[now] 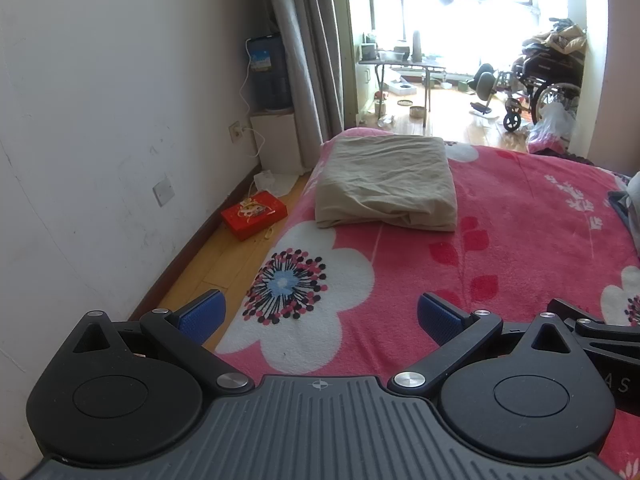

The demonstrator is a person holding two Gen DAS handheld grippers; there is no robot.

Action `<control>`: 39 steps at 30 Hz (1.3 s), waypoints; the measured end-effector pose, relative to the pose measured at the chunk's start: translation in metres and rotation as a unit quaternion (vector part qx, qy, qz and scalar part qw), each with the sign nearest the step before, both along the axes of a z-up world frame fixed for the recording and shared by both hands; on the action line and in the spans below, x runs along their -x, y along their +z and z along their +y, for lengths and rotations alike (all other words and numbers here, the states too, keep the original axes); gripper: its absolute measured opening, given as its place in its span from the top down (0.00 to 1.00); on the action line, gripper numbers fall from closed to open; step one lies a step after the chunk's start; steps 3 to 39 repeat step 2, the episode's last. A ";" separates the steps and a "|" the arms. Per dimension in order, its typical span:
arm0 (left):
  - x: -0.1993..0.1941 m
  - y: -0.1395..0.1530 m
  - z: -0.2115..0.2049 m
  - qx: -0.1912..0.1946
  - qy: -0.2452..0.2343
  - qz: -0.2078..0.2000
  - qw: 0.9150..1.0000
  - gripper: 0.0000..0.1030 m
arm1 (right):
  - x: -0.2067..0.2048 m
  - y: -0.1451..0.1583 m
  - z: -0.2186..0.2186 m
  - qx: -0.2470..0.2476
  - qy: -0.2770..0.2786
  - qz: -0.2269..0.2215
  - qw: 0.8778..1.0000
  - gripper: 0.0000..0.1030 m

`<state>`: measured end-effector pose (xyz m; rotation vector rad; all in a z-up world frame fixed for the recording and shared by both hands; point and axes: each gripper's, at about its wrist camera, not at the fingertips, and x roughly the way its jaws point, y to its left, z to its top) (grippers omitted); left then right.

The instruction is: Fold clothes

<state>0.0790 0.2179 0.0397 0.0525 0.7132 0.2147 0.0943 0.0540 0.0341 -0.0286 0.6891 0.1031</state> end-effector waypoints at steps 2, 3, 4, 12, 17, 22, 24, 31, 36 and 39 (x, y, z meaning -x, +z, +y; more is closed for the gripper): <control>0.000 0.000 0.000 0.000 0.000 0.000 1.000 0.00 | 0.000 0.000 0.000 0.000 -0.001 0.000 1.000 0.00; 0.000 0.000 0.000 0.000 0.000 0.000 1.000 0.00 | 0.000 0.000 0.000 0.000 -0.001 0.000 1.000 0.00; 0.000 0.000 0.000 0.000 0.000 0.000 1.000 0.00 | 0.000 0.000 0.000 0.000 -0.001 0.000 1.000 0.00; 0.000 0.000 0.000 0.000 0.000 0.000 1.000 0.00 | 0.000 0.000 0.000 0.000 -0.001 0.000 1.000 0.00; 0.000 0.000 0.000 0.000 0.000 0.000 1.000 0.00 | 0.000 0.000 0.000 0.000 -0.001 0.000 1.000 0.00; 0.000 0.000 0.000 0.000 0.000 0.000 1.000 0.00 | 0.000 0.000 0.000 0.000 -0.001 0.000 1.000 0.00; 0.000 0.000 0.000 0.000 0.000 0.000 1.000 0.00 | 0.000 0.000 0.000 0.000 -0.001 0.000 1.000 0.00; 0.000 0.000 0.000 0.000 0.000 0.000 1.000 0.00 | 0.000 0.000 0.000 0.000 -0.001 0.000 1.000 0.00; 0.000 0.000 0.000 0.000 0.000 0.000 1.000 0.00 | 0.000 0.000 0.000 0.000 -0.001 0.000 1.000 0.00; 0.000 0.000 0.000 0.000 0.000 0.000 1.000 0.00 | 0.000 0.000 0.000 0.000 -0.001 0.000 1.000 0.00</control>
